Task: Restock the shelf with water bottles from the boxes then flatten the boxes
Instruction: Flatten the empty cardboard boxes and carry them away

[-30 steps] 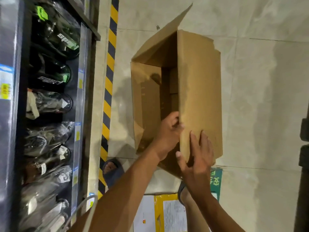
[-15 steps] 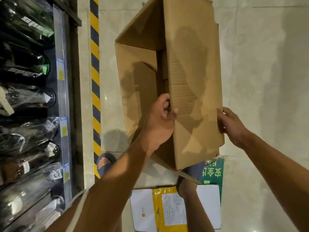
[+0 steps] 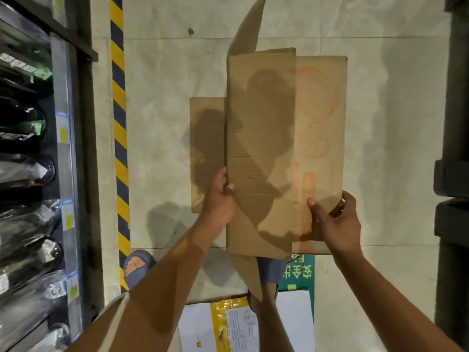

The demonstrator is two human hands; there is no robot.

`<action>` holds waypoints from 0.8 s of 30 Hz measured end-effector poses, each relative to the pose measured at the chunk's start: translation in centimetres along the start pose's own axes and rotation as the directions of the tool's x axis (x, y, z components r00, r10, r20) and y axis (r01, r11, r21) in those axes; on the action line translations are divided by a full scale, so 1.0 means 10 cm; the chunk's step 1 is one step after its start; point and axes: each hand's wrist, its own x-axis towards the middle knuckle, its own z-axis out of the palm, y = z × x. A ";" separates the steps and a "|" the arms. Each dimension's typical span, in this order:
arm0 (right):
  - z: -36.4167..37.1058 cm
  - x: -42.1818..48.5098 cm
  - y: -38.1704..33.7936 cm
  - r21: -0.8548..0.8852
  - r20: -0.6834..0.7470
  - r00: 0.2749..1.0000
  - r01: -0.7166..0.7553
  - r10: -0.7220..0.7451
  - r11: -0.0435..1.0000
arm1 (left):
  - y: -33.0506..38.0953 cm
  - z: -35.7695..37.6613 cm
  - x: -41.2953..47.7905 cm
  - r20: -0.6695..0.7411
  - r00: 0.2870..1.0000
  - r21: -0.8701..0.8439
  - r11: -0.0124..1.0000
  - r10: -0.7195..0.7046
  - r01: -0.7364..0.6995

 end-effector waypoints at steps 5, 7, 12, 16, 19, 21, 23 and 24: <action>0.10 -0.01 0.07 -0.152 -0.013 0.996 0.085 -0.088 0.985 | -0.12 -0.04 0.11 0.018 0.966 0.301 0.920 0.257 -0.251; 0.16 -0.03 0.07 -0.218 -0.014 0.997 0.067 -0.072 0.974 | -0.13 -0.01 0.13 0.046 0.950 0.483 0.825 0.310 -0.293; 0.30 0.03 -0.06 -0.295 0.019 0.993 0.117 -0.117 0.948 | -0.08 0.04 0.17 -0.035 0.865 0.805 0.527 0.500 -0.272; 0.23 0.14 -0.03 -0.323 0.083 0.989 0.143 -0.122 0.936 | -0.03 0.28 0.17 0.231 0.870 0.890 0.267 0.436 -0.371; 0.13 0.27 -0.04 -0.163 0.174 0.982 0.106 -0.077 0.981 | -0.13 0.36 0.26 0.229 0.902 0.915 0.234 0.366 -0.328; 0.04 0.39 -0.07 -0.041 0.216 0.974 0.071 -0.060 0.997 | -0.19 0.35 0.29 0.225 0.888 0.909 0.242 0.401 -0.340; -0.07 0.48 -0.06 0.002 0.274 0.950 0.156 -0.150 0.988 | -0.22 0.34 0.30 0.218 0.881 0.902 0.259 0.419 -0.347; -0.13 0.50 -0.05 -0.035 0.305 0.926 0.245 -0.223 0.969 | -0.22 0.35 0.31 0.214 0.886 0.899 0.273 0.410 -0.343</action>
